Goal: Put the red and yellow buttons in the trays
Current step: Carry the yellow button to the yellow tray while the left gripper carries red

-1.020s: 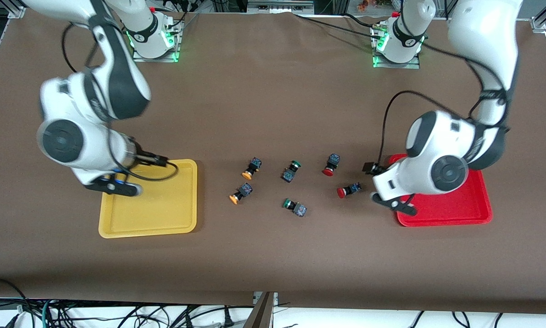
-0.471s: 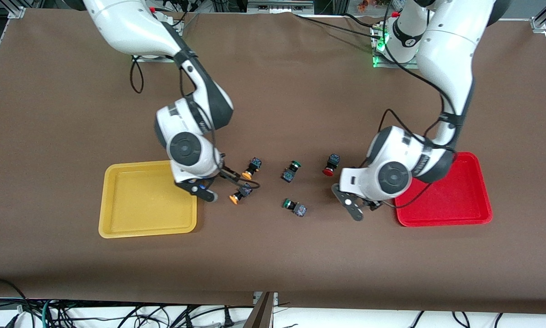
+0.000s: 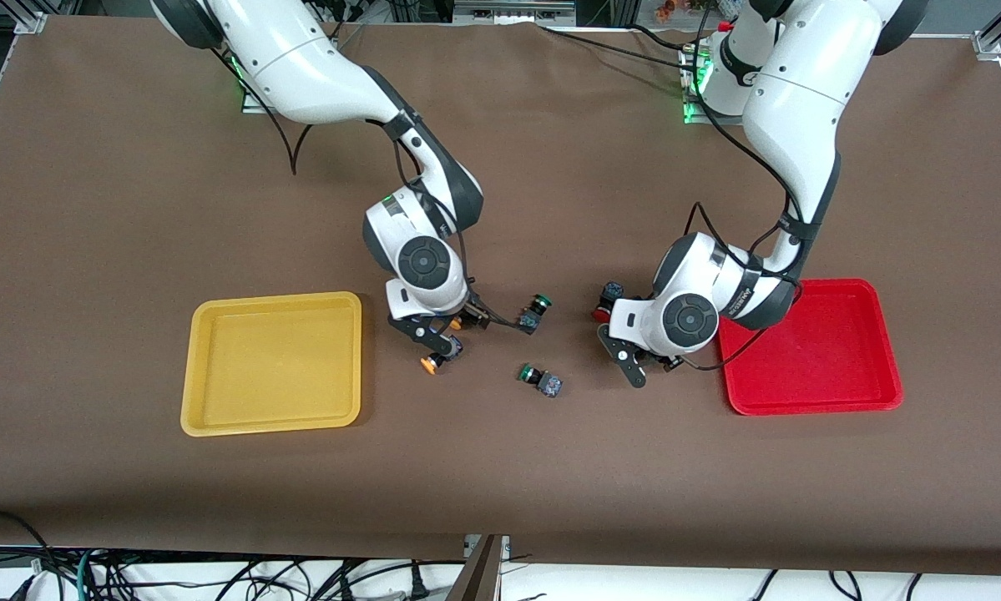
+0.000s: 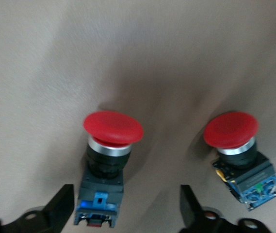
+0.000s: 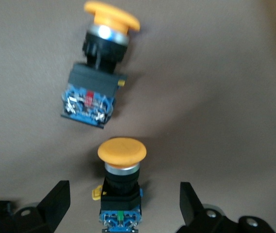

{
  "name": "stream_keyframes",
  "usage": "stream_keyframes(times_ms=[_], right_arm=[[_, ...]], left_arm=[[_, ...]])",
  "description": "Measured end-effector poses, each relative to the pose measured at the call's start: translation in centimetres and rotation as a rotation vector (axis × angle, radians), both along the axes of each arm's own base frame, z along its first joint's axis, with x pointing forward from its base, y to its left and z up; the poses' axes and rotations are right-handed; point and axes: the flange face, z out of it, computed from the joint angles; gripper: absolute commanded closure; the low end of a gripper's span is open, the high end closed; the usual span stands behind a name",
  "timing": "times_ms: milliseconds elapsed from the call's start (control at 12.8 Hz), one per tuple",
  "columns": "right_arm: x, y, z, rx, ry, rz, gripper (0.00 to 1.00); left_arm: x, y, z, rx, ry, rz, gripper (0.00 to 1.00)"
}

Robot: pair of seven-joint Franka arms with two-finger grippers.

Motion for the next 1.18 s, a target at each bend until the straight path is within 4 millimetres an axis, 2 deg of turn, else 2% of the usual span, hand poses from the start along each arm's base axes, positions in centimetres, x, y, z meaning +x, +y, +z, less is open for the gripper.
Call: stream_keyframes(times_ms=[78, 157, 235, 392, 471, 549, 627, 706, 784, 863, 941, 1020, 1098, 1176], right_arm=[[-0.4, 0.4, -0.6, -0.004, 0.006, 0.006, 0.33], [-0.8, 0.8, -1.0, -0.008, 0.010, 0.010, 0.76], [-1.1, 1.0, -1.2, -0.009, 0.012, 0.013, 0.99], [-1.0, 1.0, -1.1, -0.009, 0.010, 0.013, 1.00], [-0.8, 0.9, -1.0, -0.008, 0.005, 0.013, 1.00], [-0.4, 0.7, -0.5, -0.005, -0.002, 0.015, 1.00], [0.3, 0.1, 0.3, -0.005, -0.007, 0.021, 1.00], [1.4, -1.4, 1.5, -0.010, 0.004, 0.041, 1.00], [2.9, -3.7, 3.2, -0.017, 0.026, 0.074, 1.00], [4.5, -7.0, 5.1, -0.020, 0.054, 0.117, 1.00], [6.4, -11.3, 6.8, -0.014, 0.082, 0.168, 1.00], [8.1, -16.0, 8.2, -0.001, 0.108, 0.221, 1.00], [9.6, -20.9, 8.9, 0.015, 0.132, 0.271, 1.00], [10.7, -25.4, 9.0, 0.033, 0.155, 0.316, 1.00]], left_arm=[[-0.1, 0.1, -0.3, -0.001, 0.001, 0.000, 0.92], [-0.1, 0.1, -0.3, -0.002, -0.004, 0.001, 1.00], [0.1, 0.2, 0.0, -0.003, -0.008, 0.002, 1.00], [0.3, 0.3, 0.7, -0.003, -0.012, 0.003, 1.00], [0.5, 0.5, 2.0, 0.006, -0.003, 0.006, 1.00], [0.8, 1.2, 4.1, 0.027, 0.017, 0.014, 1.00], [1.2, 2.7, 6.5, 0.055, 0.042, 0.036, 0.98], [1.6, 4.9, 8.8, 0.075, 0.059, 0.064, 0.98], [2.0, 7.5, 10.4, 0.093, 0.069, 0.079, 0.97], [2.4, 10.4, 11.1, 0.121, 0.075, 0.081, 0.96], [2.7, 13.2, 11.0, 0.148, 0.083, 0.076, 0.94], [2.9, 15.4, 10.3, 0.180, 0.092, 0.069, 0.82], [2.9, 17.3, 9.2, 0.214, 0.099, 0.065, 0.54], [3.2, 18.6, 7.9, 0.230, 0.092, 0.064, 0.01]])
